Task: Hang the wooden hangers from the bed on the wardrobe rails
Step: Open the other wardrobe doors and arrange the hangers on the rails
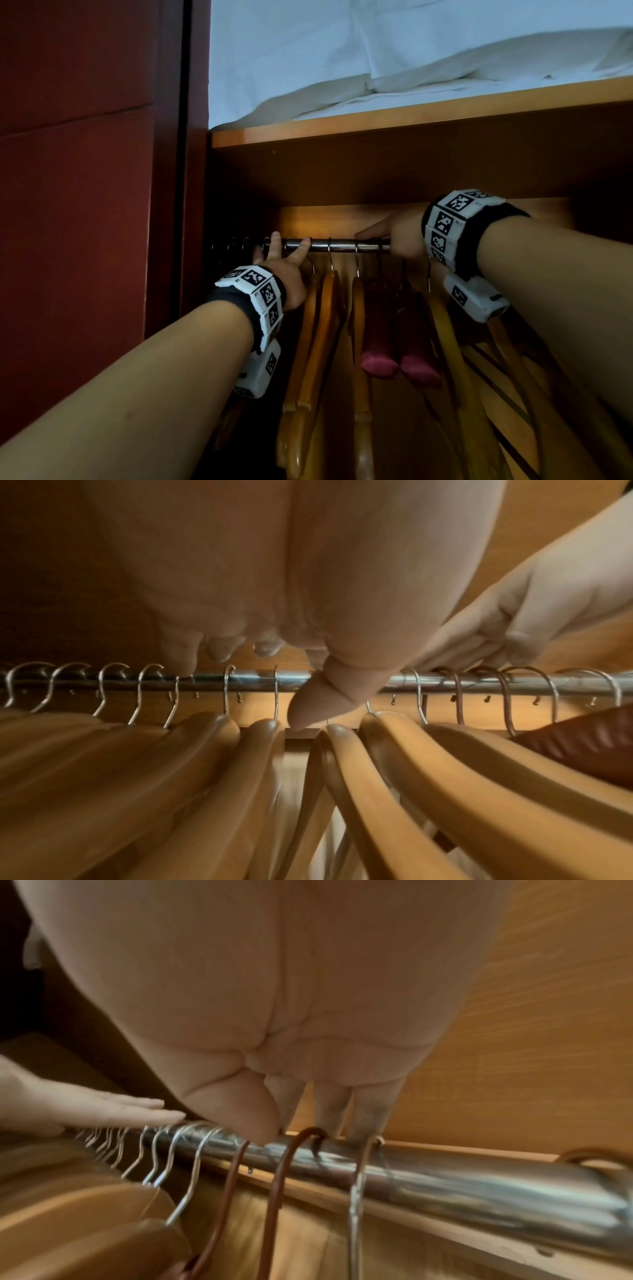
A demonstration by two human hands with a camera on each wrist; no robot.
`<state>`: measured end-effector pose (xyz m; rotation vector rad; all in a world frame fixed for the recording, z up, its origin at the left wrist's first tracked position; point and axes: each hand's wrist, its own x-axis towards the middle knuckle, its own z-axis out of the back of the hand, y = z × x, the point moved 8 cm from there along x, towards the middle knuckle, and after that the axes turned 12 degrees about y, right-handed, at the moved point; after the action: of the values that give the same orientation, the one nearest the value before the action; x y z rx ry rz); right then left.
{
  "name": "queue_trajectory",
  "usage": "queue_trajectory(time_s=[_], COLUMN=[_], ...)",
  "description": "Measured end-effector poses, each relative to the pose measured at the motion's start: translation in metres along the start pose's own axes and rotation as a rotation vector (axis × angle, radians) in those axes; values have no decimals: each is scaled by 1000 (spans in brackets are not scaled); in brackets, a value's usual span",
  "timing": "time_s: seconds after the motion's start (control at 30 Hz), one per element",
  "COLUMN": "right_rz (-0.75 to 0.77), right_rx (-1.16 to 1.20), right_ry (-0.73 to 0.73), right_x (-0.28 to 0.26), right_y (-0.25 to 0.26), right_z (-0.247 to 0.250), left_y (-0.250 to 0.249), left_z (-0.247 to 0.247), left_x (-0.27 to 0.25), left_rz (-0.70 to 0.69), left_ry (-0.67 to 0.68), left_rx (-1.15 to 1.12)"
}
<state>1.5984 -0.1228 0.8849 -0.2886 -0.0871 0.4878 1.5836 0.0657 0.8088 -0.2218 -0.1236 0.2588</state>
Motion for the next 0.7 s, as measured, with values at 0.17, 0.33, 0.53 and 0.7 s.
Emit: queue_trajectory(time_s=[0.17,0.33,0.53,0.7], right_rz=[-15,-30,-83,-80], right_rx=[5,-2,-59,5], right_ry=[-14,7,45,54], right_x=[-5,-2,-8,3], right_y=[-1,-2,3,-5], right_z=[1,-1,-2,0], left_y=[-5,-13,-21,-27], left_z=[1,0,-1,0], left_x=[-6,-6,-6,-9], left_rz=[-24,-44,-120,-138], left_ry=[-31,-1,-21,-7], left_rx=[4,27,68,68])
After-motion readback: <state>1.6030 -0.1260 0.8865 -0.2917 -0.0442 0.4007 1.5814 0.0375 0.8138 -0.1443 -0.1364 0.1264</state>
